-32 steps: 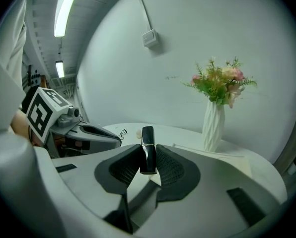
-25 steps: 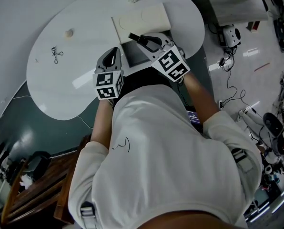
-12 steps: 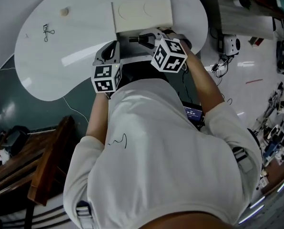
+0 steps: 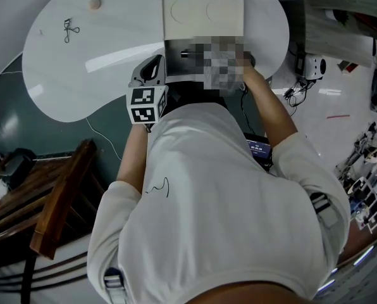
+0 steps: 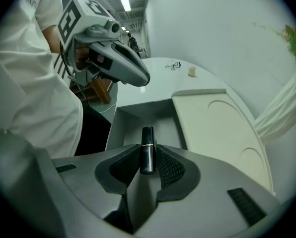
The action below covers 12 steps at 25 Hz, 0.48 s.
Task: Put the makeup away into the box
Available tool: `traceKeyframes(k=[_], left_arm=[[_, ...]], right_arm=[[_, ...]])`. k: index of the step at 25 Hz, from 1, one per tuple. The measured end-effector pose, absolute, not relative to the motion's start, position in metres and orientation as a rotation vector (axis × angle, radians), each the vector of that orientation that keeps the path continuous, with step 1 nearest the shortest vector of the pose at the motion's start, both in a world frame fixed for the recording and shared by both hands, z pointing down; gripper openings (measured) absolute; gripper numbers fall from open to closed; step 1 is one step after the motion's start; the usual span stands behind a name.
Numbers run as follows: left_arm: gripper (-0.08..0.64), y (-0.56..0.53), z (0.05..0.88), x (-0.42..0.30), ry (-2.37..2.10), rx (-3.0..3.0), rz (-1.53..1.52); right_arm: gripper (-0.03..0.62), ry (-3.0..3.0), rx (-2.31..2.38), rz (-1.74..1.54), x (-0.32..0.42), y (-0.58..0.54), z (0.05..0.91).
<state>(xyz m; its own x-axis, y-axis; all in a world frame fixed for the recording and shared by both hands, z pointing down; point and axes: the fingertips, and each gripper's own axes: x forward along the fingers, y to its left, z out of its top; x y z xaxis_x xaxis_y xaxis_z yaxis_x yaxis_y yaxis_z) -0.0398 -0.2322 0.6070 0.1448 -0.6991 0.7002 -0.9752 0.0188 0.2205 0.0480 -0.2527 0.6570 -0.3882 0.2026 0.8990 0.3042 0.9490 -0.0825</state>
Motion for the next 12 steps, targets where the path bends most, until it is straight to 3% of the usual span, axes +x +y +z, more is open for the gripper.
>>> traceKeyframes(k=[12], left_arm=[[0.021,-0.237,0.608,-0.047,-1.603,1.740,0.516]], right_arm=[[0.097,-1.889,-0.384,-0.087,0.051,-0.248,0.679]])
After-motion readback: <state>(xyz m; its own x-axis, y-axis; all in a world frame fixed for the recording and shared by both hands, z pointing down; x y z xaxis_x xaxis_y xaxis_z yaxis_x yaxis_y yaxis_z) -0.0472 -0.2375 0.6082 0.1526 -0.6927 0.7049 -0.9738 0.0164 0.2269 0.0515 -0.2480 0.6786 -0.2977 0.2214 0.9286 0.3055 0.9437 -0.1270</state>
